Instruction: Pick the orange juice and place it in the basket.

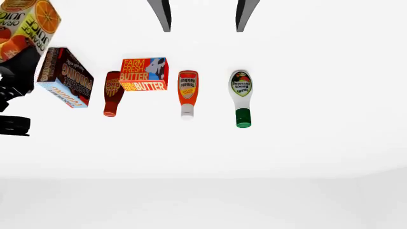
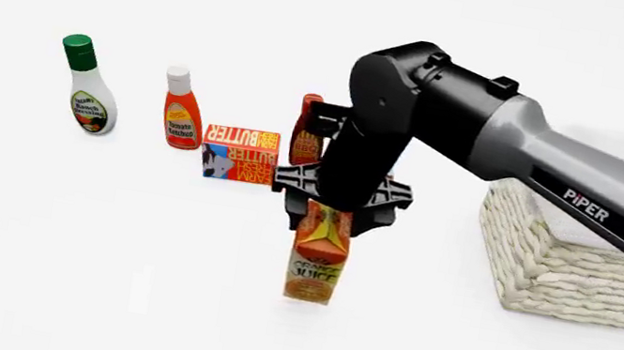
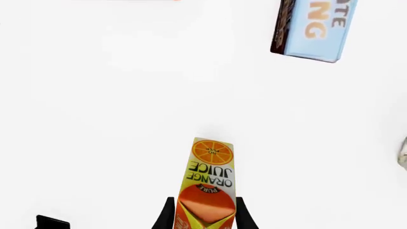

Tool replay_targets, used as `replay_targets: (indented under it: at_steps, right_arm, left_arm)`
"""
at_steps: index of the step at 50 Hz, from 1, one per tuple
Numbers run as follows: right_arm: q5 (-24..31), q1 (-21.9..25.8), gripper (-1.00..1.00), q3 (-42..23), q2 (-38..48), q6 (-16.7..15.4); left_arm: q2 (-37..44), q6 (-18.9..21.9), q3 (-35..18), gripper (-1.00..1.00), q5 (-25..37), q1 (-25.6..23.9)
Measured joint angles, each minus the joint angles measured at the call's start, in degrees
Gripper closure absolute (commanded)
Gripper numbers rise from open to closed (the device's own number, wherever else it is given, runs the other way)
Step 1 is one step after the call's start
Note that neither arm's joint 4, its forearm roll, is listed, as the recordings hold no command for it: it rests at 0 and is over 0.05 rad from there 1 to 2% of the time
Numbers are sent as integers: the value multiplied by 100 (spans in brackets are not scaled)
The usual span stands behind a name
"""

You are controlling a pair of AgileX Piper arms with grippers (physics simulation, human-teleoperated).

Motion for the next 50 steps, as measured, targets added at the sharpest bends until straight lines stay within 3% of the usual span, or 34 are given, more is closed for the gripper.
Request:
replay_targets:
  at_steps: [27, 50]
  right_arm:
    - [0, -343, 100, -85, -584, -1445]
    - [1, -1070, 100, -329, -1158, -2483]
  left_arm:
    - [0, 0, 0, -100, 0, 0]
    - [0, 0, 0, -100, 0, 0]
